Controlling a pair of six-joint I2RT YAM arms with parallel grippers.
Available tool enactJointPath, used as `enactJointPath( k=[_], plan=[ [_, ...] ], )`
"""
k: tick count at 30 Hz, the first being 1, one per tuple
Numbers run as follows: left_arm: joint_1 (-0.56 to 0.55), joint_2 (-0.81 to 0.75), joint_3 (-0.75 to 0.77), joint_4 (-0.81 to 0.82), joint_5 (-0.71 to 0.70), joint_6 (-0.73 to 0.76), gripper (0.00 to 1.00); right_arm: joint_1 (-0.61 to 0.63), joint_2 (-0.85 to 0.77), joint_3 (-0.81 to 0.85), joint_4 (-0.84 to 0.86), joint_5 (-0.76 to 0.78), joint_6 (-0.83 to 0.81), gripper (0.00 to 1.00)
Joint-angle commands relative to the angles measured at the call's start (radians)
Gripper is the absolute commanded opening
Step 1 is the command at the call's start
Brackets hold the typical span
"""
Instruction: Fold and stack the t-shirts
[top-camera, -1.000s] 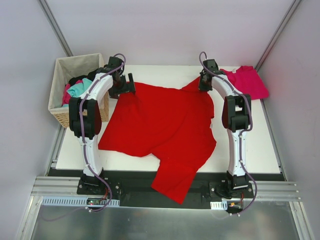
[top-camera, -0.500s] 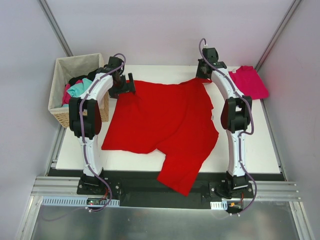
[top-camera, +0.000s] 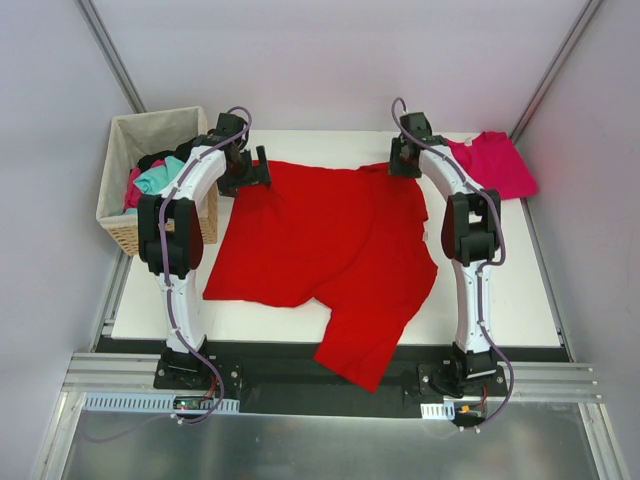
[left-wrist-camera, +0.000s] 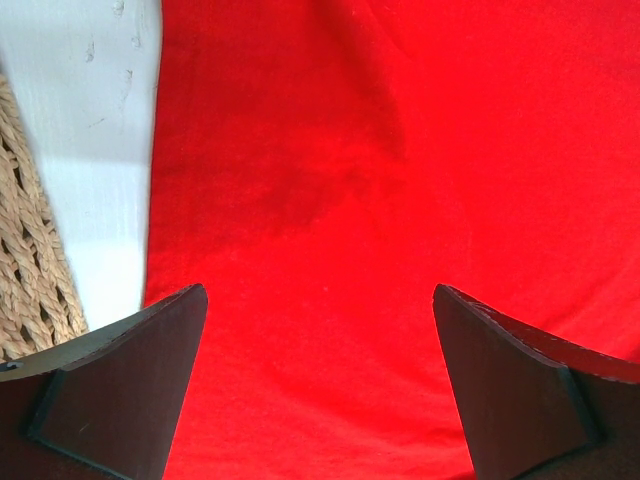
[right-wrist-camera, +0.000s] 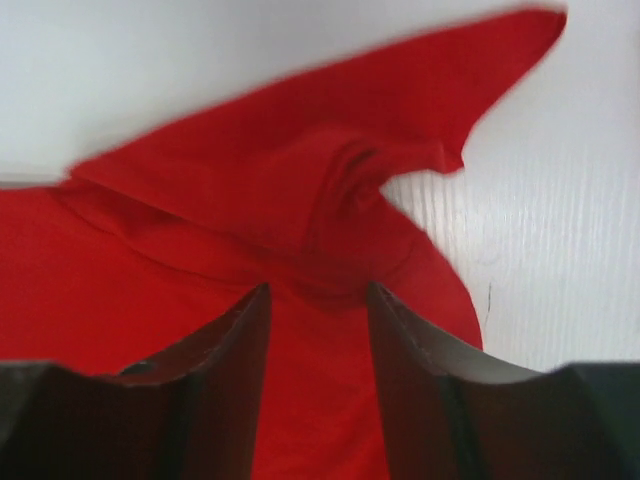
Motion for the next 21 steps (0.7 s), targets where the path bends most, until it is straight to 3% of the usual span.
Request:
enactJointPath(
  k=[1, 5, 9, 16, 21],
  plan=[
    [-0.01, -0.034, -0.011, 0.002, 0.003, -0.003, 0.97, 0.0, -0.102, -0.09, -0.049, 0.106, -0.033, 0.55],
    [-0.018, -0.057, -0.028, 0.015, 0.023, -0.014, 0.97, 0.035, -0.189, -0.154, -0.081, 0.22, -0.063, 0.73],
    [-0.032, -0.11, -0.05, 0.015, 0.058, -0.019, 0.97, 0.09, -0.386, -0.24, -0.109, 0.232, -0.069, 0.82],
    [-0.048, -0.247, -0.218, -0.013, 0.121, -0.014, 0.98, 0.245, -0.552, -0.438, -0.204, 0.234, -0.002, 0.84],
    [-0.082, -0.358, -0.416, -0.014, 0.089, -0.028, 0.95, 0.325, -0.661, -0.734, -0.163, 0.232, 0.079, 0.85]
  ],
)
